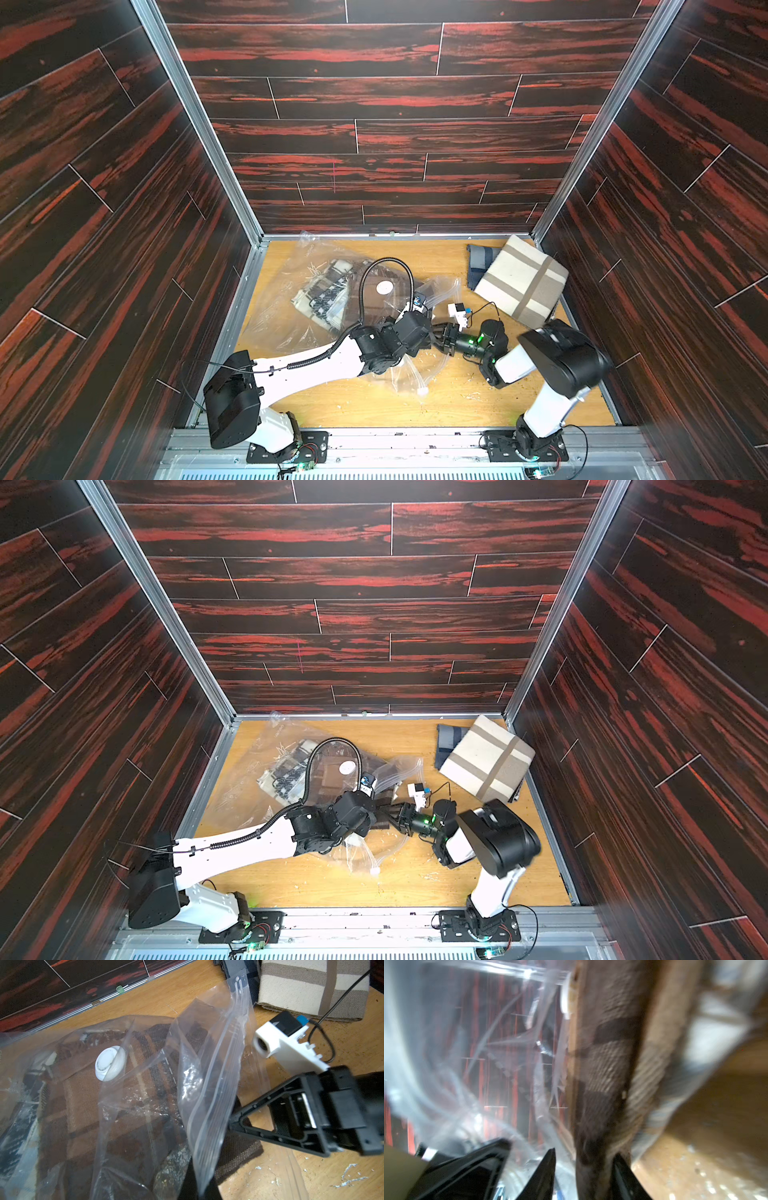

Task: Take the scarf out of the vacuum bag
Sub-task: Take out the scarf from the vacuum bag.

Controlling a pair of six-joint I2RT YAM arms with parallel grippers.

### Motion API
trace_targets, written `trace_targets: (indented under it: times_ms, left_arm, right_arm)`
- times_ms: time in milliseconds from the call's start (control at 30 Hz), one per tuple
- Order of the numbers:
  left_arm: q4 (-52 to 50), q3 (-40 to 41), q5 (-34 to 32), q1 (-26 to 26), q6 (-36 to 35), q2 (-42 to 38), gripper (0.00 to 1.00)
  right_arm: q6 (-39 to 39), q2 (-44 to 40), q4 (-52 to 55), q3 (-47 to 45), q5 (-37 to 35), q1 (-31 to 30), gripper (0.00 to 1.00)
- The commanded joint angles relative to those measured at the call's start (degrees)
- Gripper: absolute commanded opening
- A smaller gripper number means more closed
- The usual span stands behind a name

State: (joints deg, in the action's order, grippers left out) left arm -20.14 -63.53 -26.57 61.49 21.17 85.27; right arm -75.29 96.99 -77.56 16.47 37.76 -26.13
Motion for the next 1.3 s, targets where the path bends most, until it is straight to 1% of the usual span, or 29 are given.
trace_targets:
  times_ms: [0, 100, 200, 267, 433, 567, 767, 800, 867, 967, 1000, 1033, 1133, 1267]
  left_arm:
    - [-2.1, 0.4, -1.5, 0.3, -0.3, -1.7, 0.0]
    - [-2.2, 0.3, -1.7, 0.3, -0.3, -1.8, 0.0]
    - [-2.2, 0.3, -1.8, 0.3, -0.4, -1.9, 0.0]
    - [-2.2, 0.2, -1.8, 0.3, -0.4, -1.8, 0.0]
    - [-2.5, 0.5, -2.3, 0.3, -0.4, -2.5, 0.0]
    - [-3.0, 0.6, -2.9, 0.3, -0.5, -2.9, 0.0]
    - [-3.1, 0.2, -3.4, 0.3, -0.6, -2.9, 0.0]
    - [-3.1, 0.2, -3.3, 0.3, -0.6, -2.8, 0.0]
    - [-3.2, 0.0, -3.3, 0.3, -0.7, -2.7, 0.0]
    - [-3.4, -0.2, -3.3, 0.3, -0.8, -2.7, 0.0]
    - [-3.5, -0.2, -3.4, 0.3, -0.8, -2.6, 0.0]
    - [-3.5, -0.2, -3.4, 0.3, -0.8, -2.6, 0.0]
    - [-3.4, -0.3, -3.3, 0.3, -0.7, -2.5, 0.0]
    - [-3.2, -0.5, -4.5, 0.3, -0.2, -2.3, 0.0]
  right_arm:
    - [5.5, -8.4, 16.5, 2.8, -0.7, -1.6, 0.46]
    - [12.3, -15.5, 35.7, 7.1, -4.2, -2.3, 0.49]
    - [14.2, -16.6, 43.5, 9.7, -5.7, -2.3, 0.51]
    - [13.8, -14.9, 43.7, 10.2, -5.7, -2.3, 0.53]
    - [10.0, -11.4, 38.1, 9.0, -5.8, -2.2, 0.57]
    - [10.1, -10.9, 39.3, 9.4, -6.4, -2.2, 0.62]
    - [10.5, -10.1, 39.9, 10.5, -6.5, -2.3, 0.63]
    - [10.2, -9.9, 39.5, 10.6, -6.2, -2.2, 0.61]
    - [10.0, -9.6, 38.6, 10.8, -5.8, -2.3, 0.5]
    - [10.7, -10.6, 39.7, 11.1, -6.2, -2.3, 0.37]
    - [11.6, -11.2, 41.5, 11.4, -6.8, -2.3, 0.3]
    - [12.7, -12.0, 43.8, 11.9, -7.5, -2.3, 0.26]
    - [15.9, -13.8, 50.2, 13.5, -9.6, -2.3, 0.15]
    - [18.7, -16.4, 55.5, 15.1, -11.9, -2.3, 0.04]
